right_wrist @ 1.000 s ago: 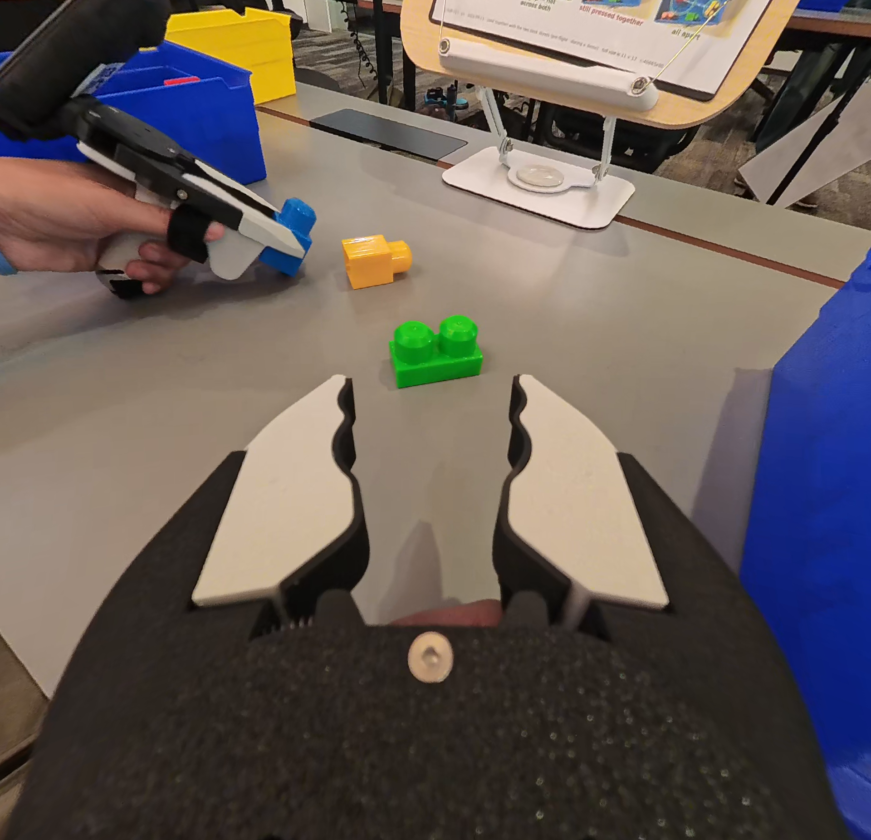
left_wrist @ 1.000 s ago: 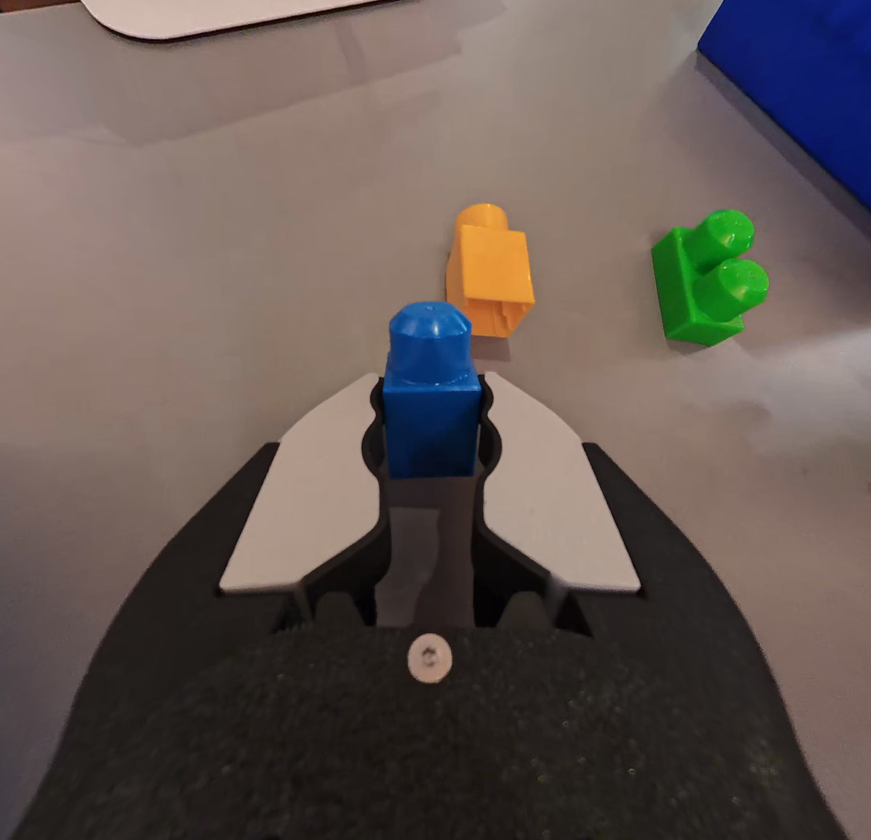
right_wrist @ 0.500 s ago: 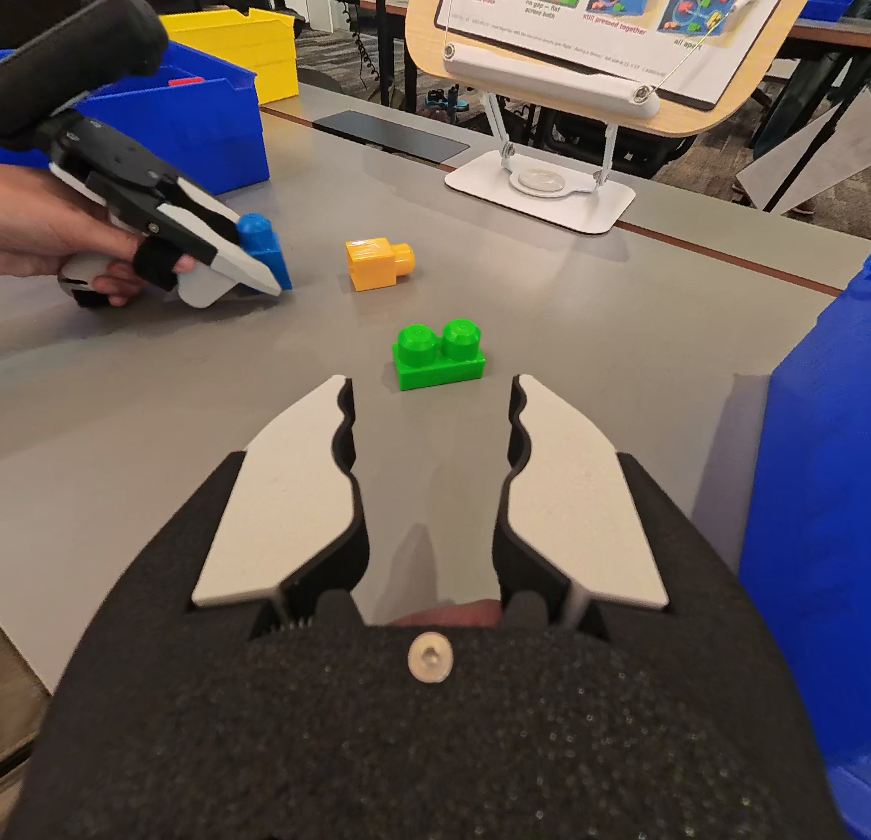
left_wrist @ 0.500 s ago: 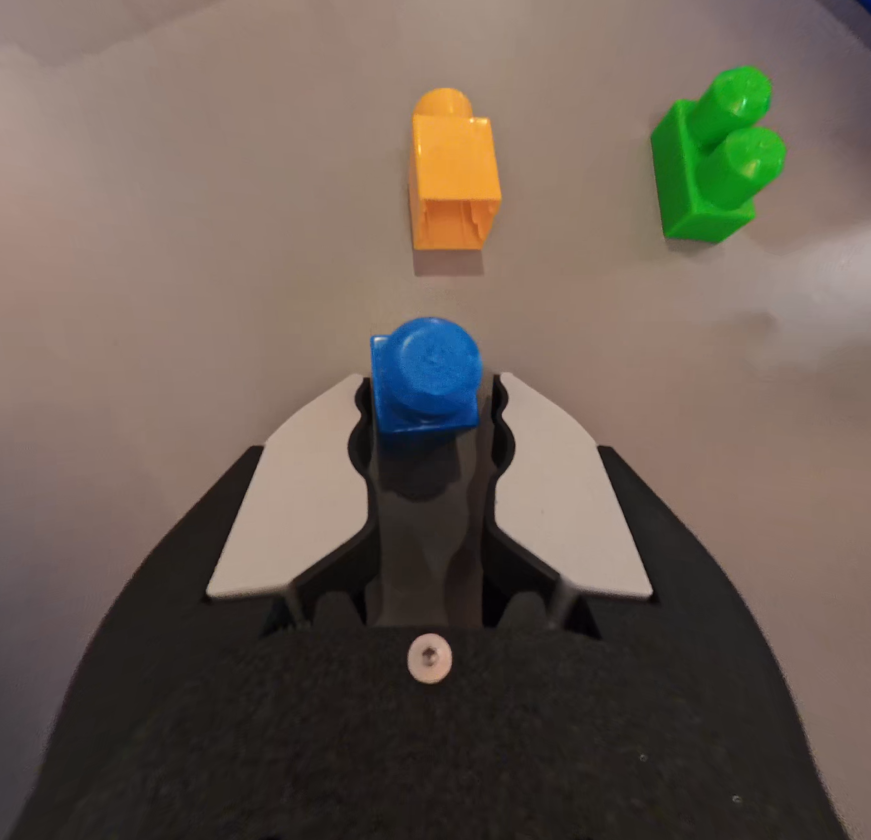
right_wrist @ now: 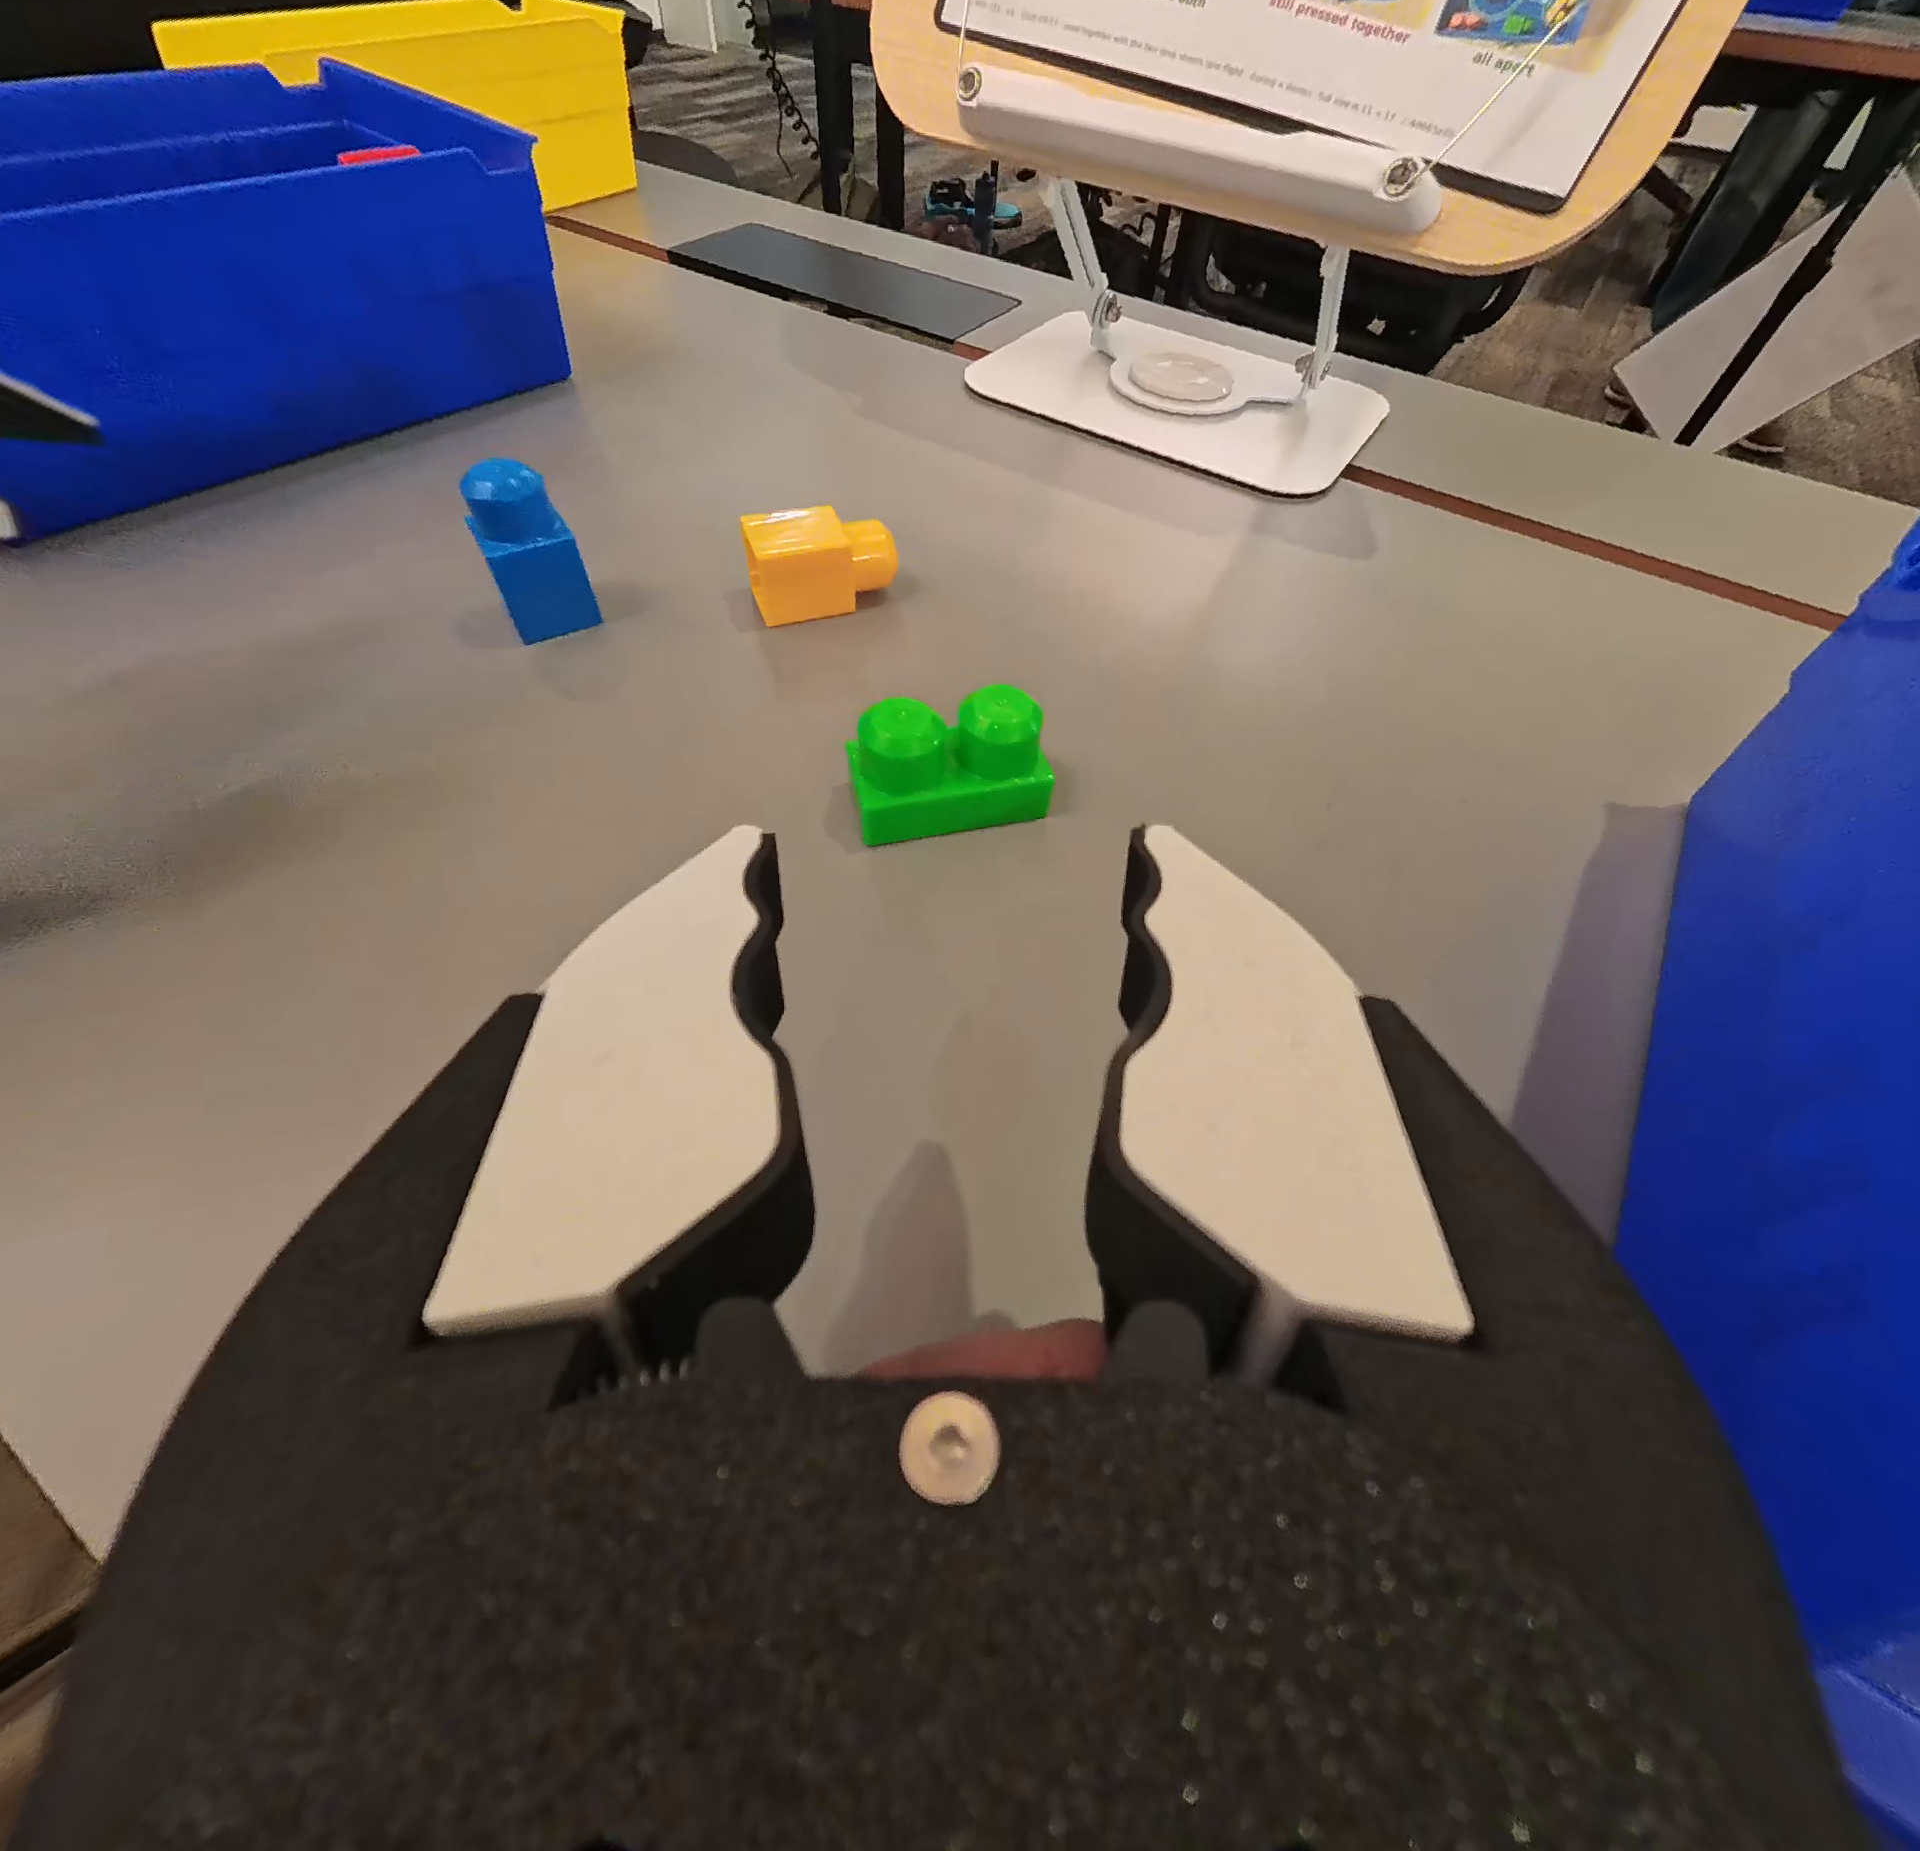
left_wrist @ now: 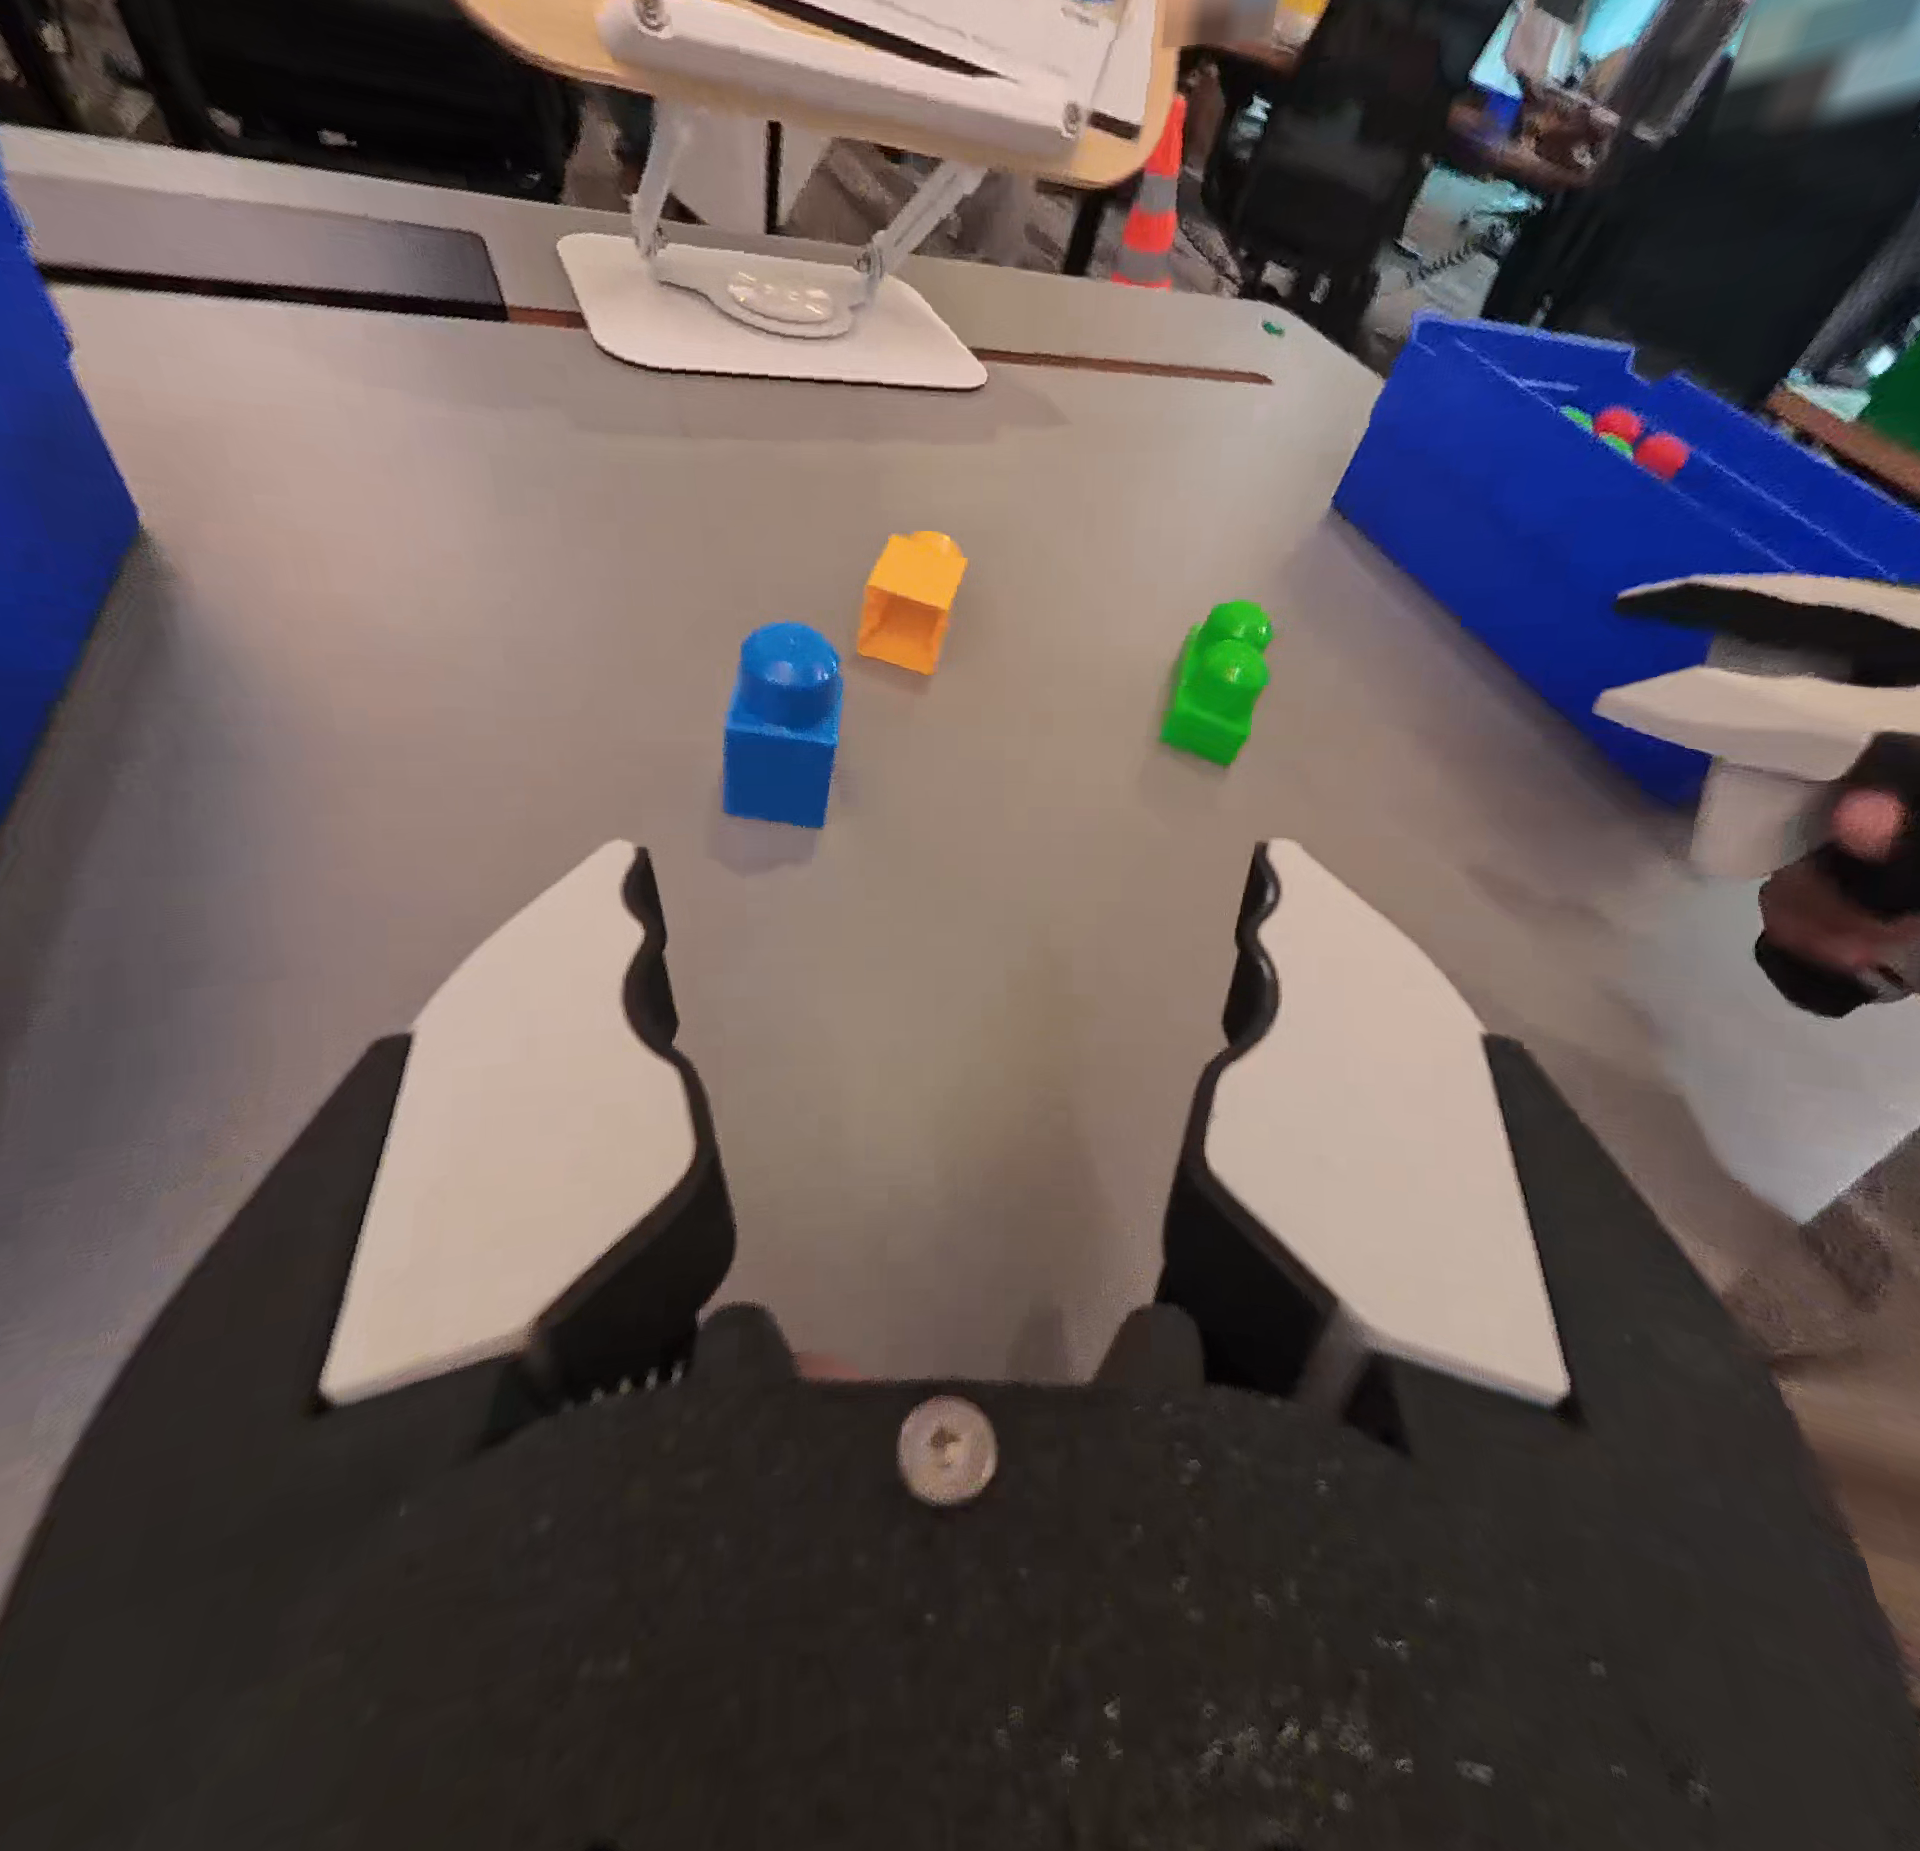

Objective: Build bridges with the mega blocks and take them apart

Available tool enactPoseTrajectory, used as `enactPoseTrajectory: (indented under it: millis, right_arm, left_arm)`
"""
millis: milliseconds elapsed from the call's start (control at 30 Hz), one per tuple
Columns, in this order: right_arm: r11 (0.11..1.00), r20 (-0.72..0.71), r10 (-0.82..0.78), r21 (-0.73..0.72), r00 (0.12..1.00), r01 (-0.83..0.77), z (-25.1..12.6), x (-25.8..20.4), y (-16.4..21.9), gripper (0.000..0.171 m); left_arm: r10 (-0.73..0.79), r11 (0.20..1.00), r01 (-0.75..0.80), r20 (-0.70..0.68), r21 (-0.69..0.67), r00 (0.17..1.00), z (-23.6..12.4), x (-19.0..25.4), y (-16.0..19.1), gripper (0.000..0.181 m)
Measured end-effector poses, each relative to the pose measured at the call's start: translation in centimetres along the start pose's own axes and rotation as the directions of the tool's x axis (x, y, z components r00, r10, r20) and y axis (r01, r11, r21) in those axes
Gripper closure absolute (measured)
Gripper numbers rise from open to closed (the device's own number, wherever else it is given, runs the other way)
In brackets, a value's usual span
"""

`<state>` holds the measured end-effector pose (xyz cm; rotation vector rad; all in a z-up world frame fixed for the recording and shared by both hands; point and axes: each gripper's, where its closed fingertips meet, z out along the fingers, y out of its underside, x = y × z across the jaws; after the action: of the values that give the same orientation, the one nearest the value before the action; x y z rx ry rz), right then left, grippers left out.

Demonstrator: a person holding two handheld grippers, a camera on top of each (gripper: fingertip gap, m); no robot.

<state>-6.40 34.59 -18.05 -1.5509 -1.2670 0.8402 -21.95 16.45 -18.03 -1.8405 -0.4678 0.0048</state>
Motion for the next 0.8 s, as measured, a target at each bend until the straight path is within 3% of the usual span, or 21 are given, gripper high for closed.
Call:
enactPoseTrajectory:
  millis: [100,233,400,500,600,800]
  right_arm:
    - [1.000,-0.004,0.000,0.000,1.000,0.000,-0.1,0.1,0.0,0.108]
    - [1.000,-0.003,-0.003,0.002,1.000,0.003,-0.1,0.1,-0.1,0.108]
    - [1.000,0.011,-0.003,0.013,1.000,0.003,-0.2,-0.5,-0.6,0.108]
    - [1.000,0.023,-0.004,0.023,1.000,0.003,-0.3,-0.8,-0.9,0.108]
    - [1.000,0.030,0.001,0.025,1.000,-0.001,-0.4,-0.9,-0.9,0.108]
    - [0.999,0.031,0.008,0.045,0.999,-0.010,-1.0,-0.8,-1.3,0.108]
  left_arm:
    - [-0.028,0.999,0.029,0.016,-0.020,0.999,-0.9,0.7,0.5,0.077]
    - [0.042,0.996,-0.041,0.009,-0.073,0.999,-0.7,1.4,-0.3,0.078]
    - [0.158,0.941,-0.176,-0.084,-0.290,0.984,4.0,2.5,-3.9,0.086]
    - [0.262,0.834,-0.290,-0.124,-0.470,0.957,8.9,2.3,-4.9,0.092]
    - [0.257,0.697,-0.315,-0.186,-0.644,0.948,13.2,2.4,-4.2,0.099]
    - [0.188,0.420,-0.203,-0.134,-0.884,0.973,18.6,0.3,-0.9,0.104]
